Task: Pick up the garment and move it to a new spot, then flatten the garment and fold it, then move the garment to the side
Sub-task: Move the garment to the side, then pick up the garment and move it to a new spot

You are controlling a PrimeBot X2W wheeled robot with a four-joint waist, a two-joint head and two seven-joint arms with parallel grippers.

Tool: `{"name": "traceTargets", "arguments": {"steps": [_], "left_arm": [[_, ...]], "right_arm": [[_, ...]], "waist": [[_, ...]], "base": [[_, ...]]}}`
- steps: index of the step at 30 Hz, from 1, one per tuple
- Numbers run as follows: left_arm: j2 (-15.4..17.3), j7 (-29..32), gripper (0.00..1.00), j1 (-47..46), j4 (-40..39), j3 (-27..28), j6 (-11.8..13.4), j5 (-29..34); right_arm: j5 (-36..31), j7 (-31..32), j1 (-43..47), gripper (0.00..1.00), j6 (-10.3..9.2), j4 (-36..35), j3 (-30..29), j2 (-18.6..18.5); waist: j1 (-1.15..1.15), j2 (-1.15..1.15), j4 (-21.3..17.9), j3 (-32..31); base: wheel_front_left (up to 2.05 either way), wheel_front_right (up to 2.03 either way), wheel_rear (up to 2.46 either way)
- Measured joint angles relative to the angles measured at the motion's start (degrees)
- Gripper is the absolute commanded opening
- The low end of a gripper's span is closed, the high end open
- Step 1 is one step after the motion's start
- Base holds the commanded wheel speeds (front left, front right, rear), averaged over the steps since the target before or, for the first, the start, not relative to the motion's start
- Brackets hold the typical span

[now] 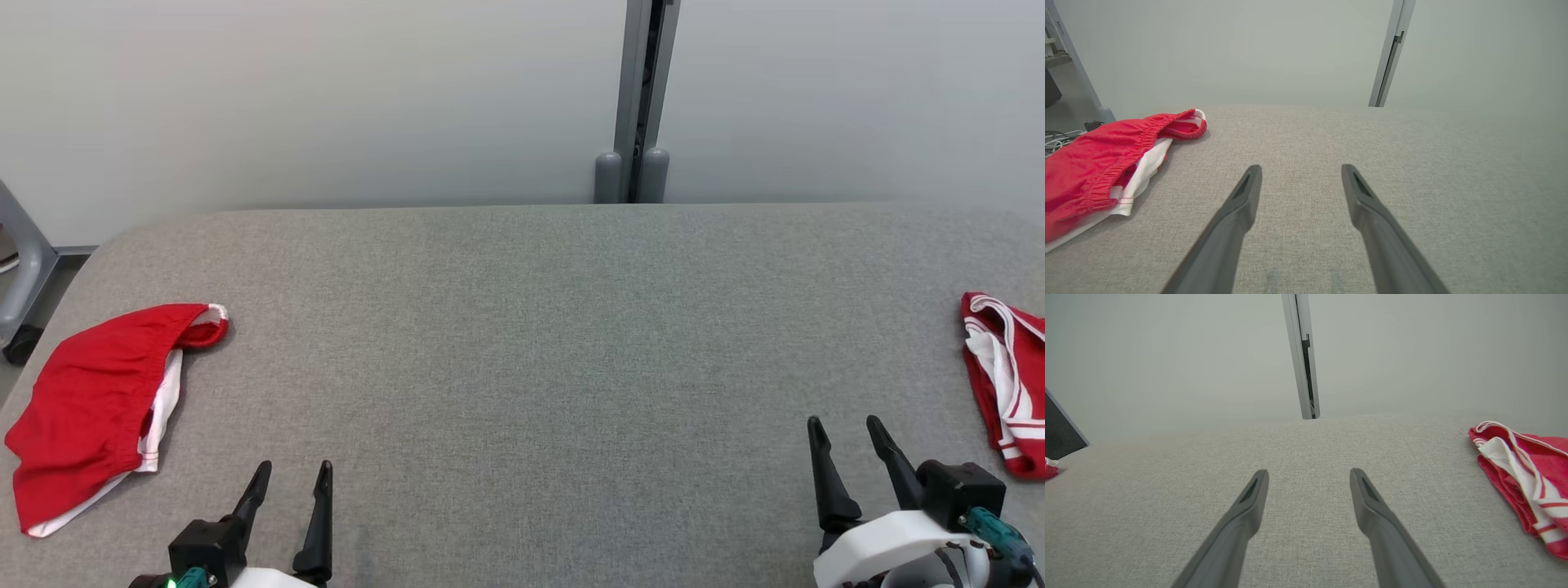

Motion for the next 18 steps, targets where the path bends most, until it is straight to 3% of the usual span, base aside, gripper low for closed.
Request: {"name": "traceTargets", "arguments": {"steps": [12, 18], "left_arm": [[-0.1, 0.0, 1.0, 0.8, -0.3, -0.4, 1.1, -1.2], [-0.1, 0.0, 1.0, 0.5, -0.2, 0.2, 1.2, -1.6]], "right_arm": [[2.4, 0.0, 1.6, 1.0, -0.01, -0.4, 0.3, -0.1], [3.1, 0.0, 2.7, 1.0, -0.01, 0.2, 2.3, -0.1]], "waist": [[0.0, 0.0, -0.6, -0.9], [0.0, 0.0, 2.0, 0.2]], "base": [[0.0, 0.0, 0.0], [0.0, 0.0, 0.0]]}}
